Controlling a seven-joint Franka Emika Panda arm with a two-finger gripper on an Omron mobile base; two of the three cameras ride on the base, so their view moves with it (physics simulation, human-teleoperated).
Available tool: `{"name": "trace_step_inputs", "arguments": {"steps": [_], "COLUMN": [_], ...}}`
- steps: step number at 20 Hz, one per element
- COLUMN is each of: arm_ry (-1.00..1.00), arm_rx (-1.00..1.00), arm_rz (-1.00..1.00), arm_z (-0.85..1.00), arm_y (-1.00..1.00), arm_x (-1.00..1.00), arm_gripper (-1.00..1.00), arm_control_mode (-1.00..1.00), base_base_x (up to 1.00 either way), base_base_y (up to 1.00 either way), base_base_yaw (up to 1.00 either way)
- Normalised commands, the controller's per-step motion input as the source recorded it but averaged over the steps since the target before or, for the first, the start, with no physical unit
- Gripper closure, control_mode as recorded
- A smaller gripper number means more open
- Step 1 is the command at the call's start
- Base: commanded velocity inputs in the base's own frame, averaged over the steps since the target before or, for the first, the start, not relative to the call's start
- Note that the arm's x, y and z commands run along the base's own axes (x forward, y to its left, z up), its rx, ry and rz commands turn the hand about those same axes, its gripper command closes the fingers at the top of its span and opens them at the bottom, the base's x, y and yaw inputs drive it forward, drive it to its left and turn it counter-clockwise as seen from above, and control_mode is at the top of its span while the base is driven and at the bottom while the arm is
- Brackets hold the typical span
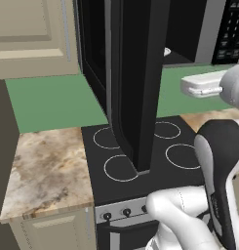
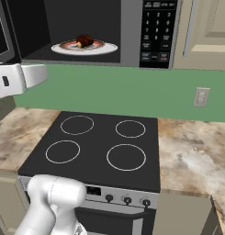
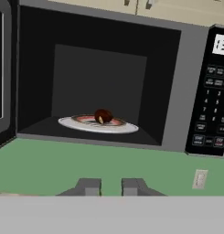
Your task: Transport the steak from the fridge to the microwave and turn on the microwave.
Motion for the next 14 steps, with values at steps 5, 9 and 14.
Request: {"name": "trace_step_inputs", "arguments": {"steps": [5,9,14], "arm_ry": [0.00,0.00,0.00], "arm_rx": [0.00,0.00,0.00], "arm_rz": [0.05,0.05,0.02], "arm_z": [0.00,0.00,-0.04], "arm_y": [0.00,0.00,0.09], "arm_x": [-0.55,-0.51,-0.45], "arm_gripper": [1.00,1.00,1.00], "arm_control_mode": [-1.00,-1.00,-1.00], "base_base_x": [0.00,0.00,0.00], "base_base_y": [0.00,0.00,0.00], "base_base_yaw": [0.00,0.00,0.00]}}
